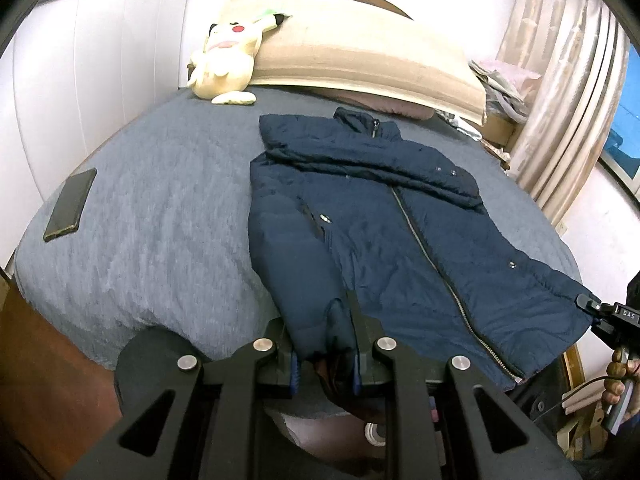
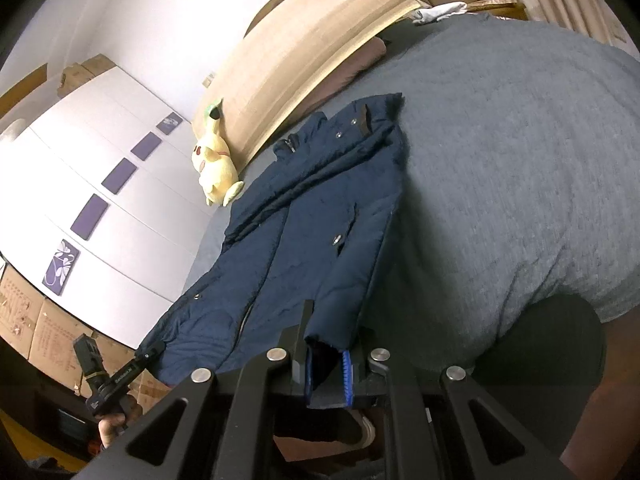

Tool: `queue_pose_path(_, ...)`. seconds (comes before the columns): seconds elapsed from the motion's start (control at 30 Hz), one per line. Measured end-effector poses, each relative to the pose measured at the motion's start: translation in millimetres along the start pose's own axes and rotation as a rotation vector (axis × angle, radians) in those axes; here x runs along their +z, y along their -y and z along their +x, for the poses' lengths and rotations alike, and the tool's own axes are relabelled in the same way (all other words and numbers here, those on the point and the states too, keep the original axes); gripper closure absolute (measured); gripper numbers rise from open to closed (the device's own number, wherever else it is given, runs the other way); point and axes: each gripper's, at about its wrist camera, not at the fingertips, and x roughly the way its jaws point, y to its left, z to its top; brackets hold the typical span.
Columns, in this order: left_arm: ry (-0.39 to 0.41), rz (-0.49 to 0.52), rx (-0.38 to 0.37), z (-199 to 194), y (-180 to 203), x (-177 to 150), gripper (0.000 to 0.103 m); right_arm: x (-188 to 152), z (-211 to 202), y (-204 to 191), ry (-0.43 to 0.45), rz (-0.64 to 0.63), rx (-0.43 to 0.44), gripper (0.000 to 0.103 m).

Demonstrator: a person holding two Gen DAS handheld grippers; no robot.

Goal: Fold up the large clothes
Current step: 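Hold the hem with both tools and carry it over the jacket body toward the collar, then keep carrying the hem with both tools across the body toward the collar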

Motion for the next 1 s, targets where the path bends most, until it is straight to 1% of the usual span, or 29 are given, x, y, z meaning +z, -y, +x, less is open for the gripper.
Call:
queue_pose_path(0.07, 0.007, 0.002, -0.001, -2, 1, 2, 0.084, 3, -1, -2, 0.022, -0.014, 0.003, 0.092)
queue_pose_path(0.77, 0.085, 0.045, 0.008, -14, 16, 36, 0.085, 33, -12, -28, 0.089, -0.091, 0.024, 0.092)
queue_pose_path(1.0, 0.115, 0.066, 0.012, -14, 22, 54, 0.085, 46, -12, -37, 0.113, -0.108, 0.026, 0.093)
